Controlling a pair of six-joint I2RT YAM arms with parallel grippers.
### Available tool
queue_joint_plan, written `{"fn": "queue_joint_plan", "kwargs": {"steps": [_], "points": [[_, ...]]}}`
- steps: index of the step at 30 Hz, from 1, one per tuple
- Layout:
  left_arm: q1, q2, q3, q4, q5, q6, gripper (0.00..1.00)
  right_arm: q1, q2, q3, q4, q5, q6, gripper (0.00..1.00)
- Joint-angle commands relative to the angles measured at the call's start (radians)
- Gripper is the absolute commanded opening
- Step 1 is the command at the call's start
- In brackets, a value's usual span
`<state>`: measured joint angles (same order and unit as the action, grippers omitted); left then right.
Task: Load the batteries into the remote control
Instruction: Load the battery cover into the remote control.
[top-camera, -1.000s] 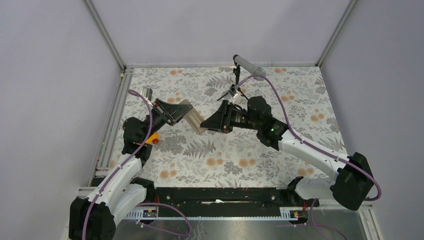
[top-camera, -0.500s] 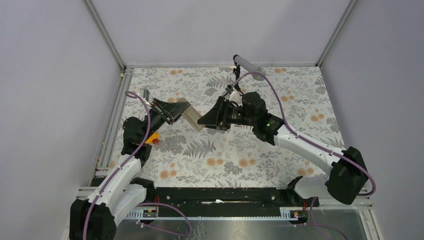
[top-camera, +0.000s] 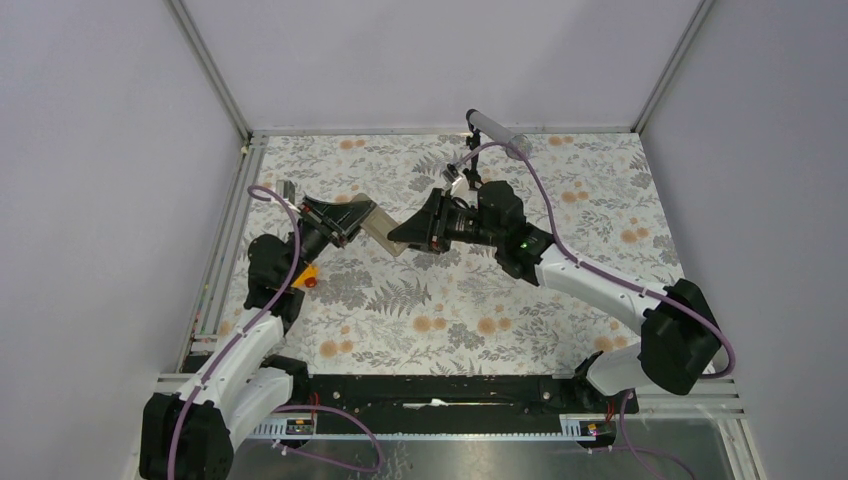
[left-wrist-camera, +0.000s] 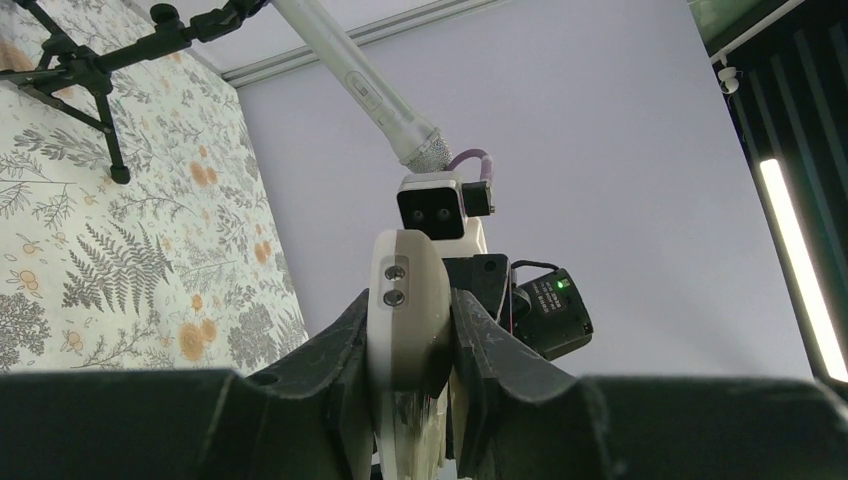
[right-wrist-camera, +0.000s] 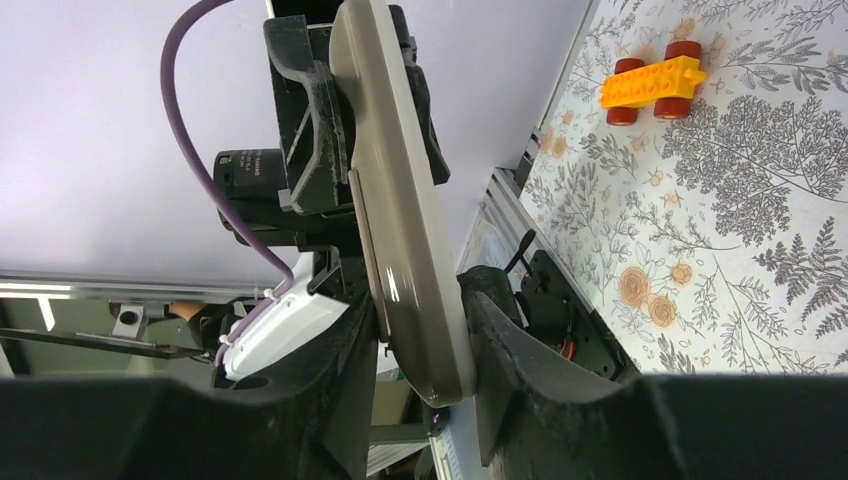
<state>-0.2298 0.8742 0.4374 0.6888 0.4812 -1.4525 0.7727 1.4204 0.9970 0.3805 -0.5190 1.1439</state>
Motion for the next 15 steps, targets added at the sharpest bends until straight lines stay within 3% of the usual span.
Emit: {"fn": "queue_joint_plan", "kwargs": {"steps": [1,6,11,15], "points": [[-0.018,-0.007,0.093,0.085,0.070,-0.024,0.00,-0.004,0.048,0.035,-0.080,0.050,-0.074,0.27],[-0.020,0.028,0.129,0.092,0.106,-0.029,0.00,-0.004,0.062,0.035,-0.116,0.068,-0.099,0.31],[-0.015,0.025,0.149,0.010,0.111,0.024,0.00,-0.006,0.037,0.046,-0.110,0.076,-0.131,0.76],[-0.002,0.021,0.153,-0.086,0.090,0.071,0.00,-0.016,-0.025,0.046,-0.113,0.093,-0.128,0.86]]}}
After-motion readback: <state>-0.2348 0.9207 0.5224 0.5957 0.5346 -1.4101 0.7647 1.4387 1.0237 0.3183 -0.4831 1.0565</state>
